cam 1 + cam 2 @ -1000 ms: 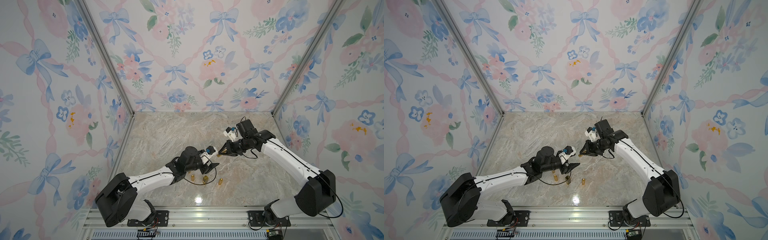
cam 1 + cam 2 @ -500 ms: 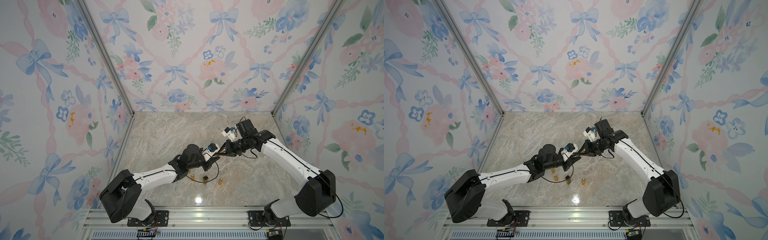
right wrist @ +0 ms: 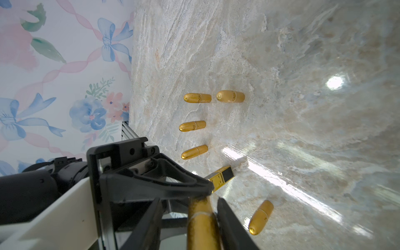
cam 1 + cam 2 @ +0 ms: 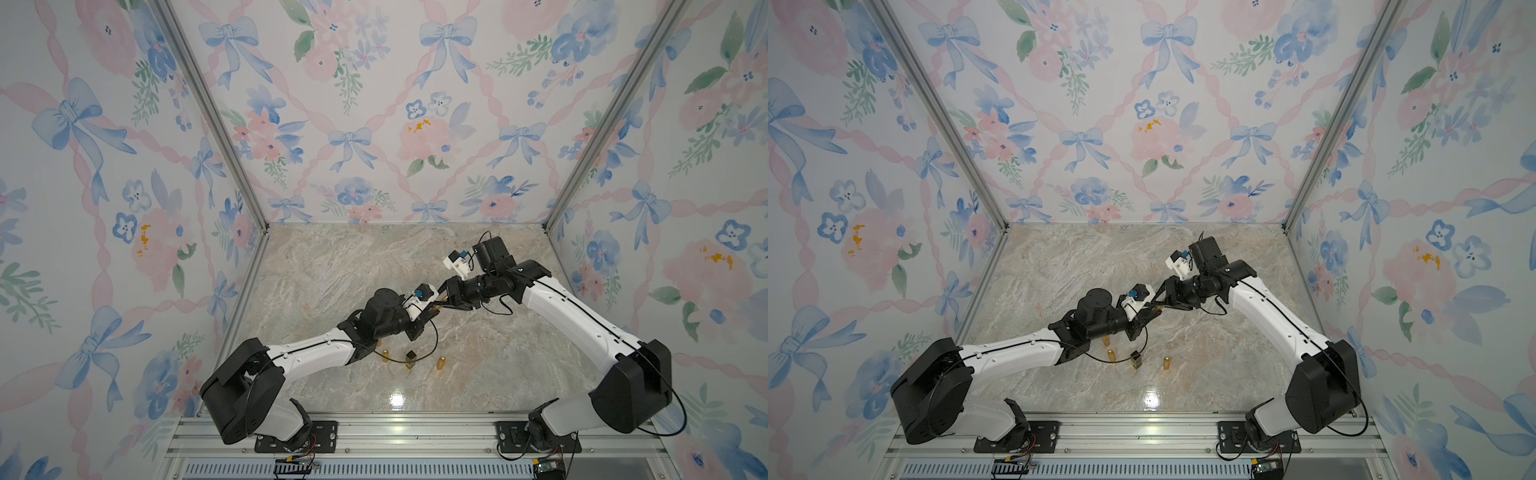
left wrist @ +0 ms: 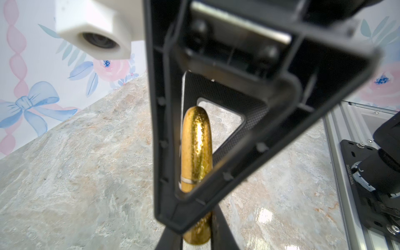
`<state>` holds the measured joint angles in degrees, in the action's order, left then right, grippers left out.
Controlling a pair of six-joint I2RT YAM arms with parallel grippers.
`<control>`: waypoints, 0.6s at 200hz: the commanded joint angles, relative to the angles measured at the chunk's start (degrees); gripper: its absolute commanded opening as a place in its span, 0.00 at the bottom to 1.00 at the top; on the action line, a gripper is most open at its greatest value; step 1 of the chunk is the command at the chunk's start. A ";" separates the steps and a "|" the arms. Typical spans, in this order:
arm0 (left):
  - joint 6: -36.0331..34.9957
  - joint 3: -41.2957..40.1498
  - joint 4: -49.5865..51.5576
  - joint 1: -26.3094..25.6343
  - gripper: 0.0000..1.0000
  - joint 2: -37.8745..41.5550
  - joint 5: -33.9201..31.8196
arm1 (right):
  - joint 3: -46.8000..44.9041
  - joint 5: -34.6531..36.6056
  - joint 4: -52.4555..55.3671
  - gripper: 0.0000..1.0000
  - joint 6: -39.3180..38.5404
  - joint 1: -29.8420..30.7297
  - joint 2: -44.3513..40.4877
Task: Open the lipstick cap
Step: Open the cover of the lipstick.
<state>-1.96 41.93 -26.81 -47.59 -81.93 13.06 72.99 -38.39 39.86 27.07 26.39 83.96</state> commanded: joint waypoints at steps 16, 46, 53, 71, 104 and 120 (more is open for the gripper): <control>4.82 -1.81 -0.78 -0.24 0.00 1.59 -2.80 | -2.14 2.66 -6.86 0.55 3.48 -0.37 -4.67; 7.98 -2.12 -0.95 -0.22 0.00 2.65 -4.81 | -4.11 4.03 -9.58 0.52 5.05 -0.18 -6.02; 8.58 -2.12 -0.94 -0.28 0.00 2.87 -4.96 | -4.38 4.02 -9.70 0.51 5.10 -0.06 -5.87; 9.15 -2.03 -1.05 -0.22 0.00 3.03 -5.09 | -4.86 3.88 -10.18 0.46 5.34 0.02 -5.65; 9.08 -2.11 -1.14 -0.22 0.00 3.52 -4.72 | -4.70 5.30 -10.13 0.42 4.46 0.50 -5.39; 8.99 -2.09 -1.13 -0.22 0.00 3.68 -4.78 | -4.59 5.56 -10.09 0.39 4.06 0.60 -4.96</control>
<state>6.11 40.60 -27.20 -47.59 -79.96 8.75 68.82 -34.02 30.68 31.94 26.41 78.76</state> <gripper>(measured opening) 0.204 0.408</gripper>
